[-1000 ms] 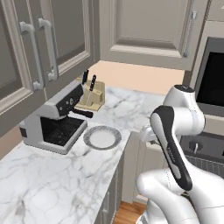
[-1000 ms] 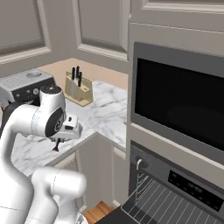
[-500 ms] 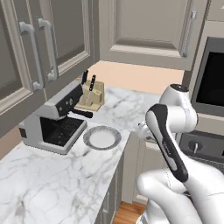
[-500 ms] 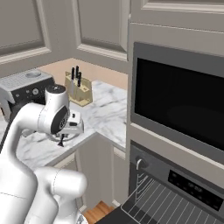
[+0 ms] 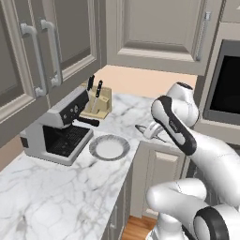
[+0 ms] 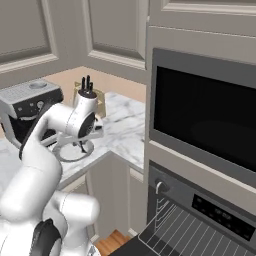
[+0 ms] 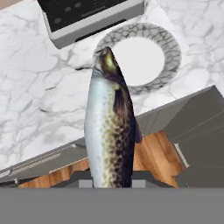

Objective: Take the fish from the oven and place it on the plate on the counter.

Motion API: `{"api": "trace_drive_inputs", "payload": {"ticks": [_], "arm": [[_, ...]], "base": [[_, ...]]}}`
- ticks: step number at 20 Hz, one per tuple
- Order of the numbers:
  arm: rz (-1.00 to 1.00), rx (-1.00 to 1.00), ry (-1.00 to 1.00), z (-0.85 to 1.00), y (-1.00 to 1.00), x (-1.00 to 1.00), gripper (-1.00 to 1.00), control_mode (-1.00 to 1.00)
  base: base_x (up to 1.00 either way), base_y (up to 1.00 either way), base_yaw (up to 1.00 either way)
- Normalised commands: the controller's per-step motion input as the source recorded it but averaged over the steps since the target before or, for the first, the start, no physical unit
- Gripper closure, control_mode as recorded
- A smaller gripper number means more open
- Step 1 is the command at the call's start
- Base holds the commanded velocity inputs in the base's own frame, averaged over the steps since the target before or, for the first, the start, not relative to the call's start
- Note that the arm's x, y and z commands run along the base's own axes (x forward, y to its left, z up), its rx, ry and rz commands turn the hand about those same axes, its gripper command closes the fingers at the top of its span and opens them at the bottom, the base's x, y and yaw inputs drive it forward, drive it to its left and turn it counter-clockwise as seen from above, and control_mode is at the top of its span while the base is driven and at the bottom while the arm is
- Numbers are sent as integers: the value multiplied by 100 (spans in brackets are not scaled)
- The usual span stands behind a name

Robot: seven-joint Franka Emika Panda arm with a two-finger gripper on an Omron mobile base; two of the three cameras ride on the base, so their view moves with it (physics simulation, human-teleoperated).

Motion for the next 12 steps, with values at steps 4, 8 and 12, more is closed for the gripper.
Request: {"api": "trace_drive_inputs", "payload": {"ticks": [4,8,12], "arm": [[29,0,2,-26,43,74,100,-100],[14,0,-8,-49,19,55,100,-100],[15,-13,-24,-84,12,0,100,-100]], "base": [[0,0,0],[0,0,0],[0,0,0]]}}
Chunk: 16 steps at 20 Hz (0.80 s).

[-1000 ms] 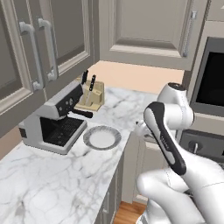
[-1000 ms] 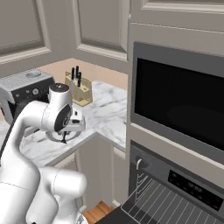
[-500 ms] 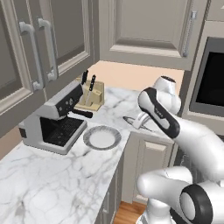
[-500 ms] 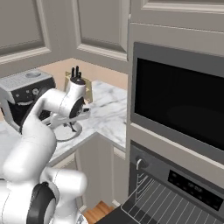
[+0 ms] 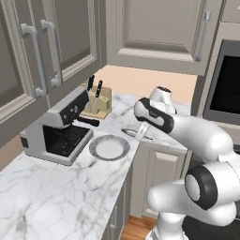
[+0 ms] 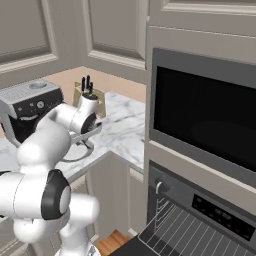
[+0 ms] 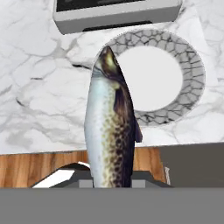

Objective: Take the fish from the oven and place it on the plate on the counter.

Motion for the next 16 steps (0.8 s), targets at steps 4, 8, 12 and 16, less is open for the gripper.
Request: {"api": "trace_drive_inputs", "payload": {"ticks": [4,8,12,16], "arm": [[4,-15,-23,-92,29,1,100,-100],[2,-8,-20,-61,25,12,100,-100],[2,-5,-12,-23,11,8,100,-100],[0,-1,-6,0,0,32,100,-100]], "base": [[0,0,0],[0,0,0],[0,0,0],[0,0,0]]}}
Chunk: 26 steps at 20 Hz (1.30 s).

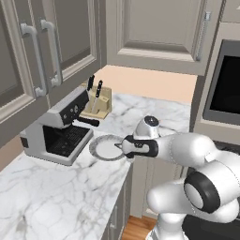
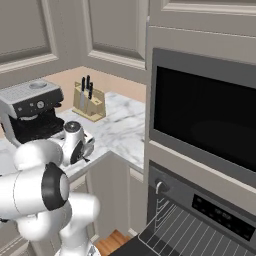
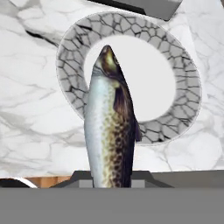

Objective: Take the fish from the oven and place it on the plate on the counter.

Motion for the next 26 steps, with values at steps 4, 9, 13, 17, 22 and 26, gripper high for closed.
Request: {"api": "trace_drive_inputs", "payload": {"ticks": [4,9,13,17,22,26], "arm": [[0,0,0,1,1,52,100,-100],[0,-1,5,0,4,42,100,-100],[0,0,3,2,12,13,100,-100],[0,0,3,2,7,5,100,-100],[0,-1,1,-7,16,23,100,-100],[0,-5,2,-29,26,26,100,-100]], "base": [[0,0,0],[0,0,0],[0,0,0],[0,0,0],[0,0,0],[0,0,0]]}}
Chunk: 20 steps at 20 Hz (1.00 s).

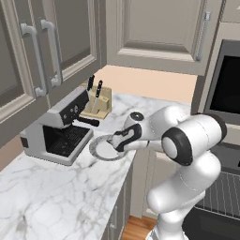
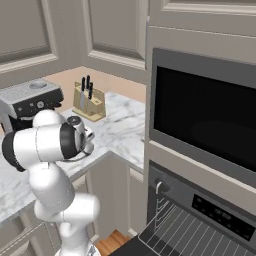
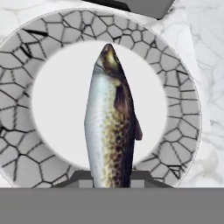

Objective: Take the fish from the oven and place it on the plate on the counter.

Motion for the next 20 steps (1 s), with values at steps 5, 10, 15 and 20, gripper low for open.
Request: {"api": "trace_drive_inputs", "payload": {"ticks": [5,10,15,20], "arm": [[0,-4,1,-28,18,3,100,-100],[0,-1,0,-4,12,2,100,-100],[0,-1,0,0,16,16,100,-100],[0,0,0,0,0,0,100,-100]], "base": [[0,0,0],[0,0,0],[0,0,0],[0,0,0]]}}
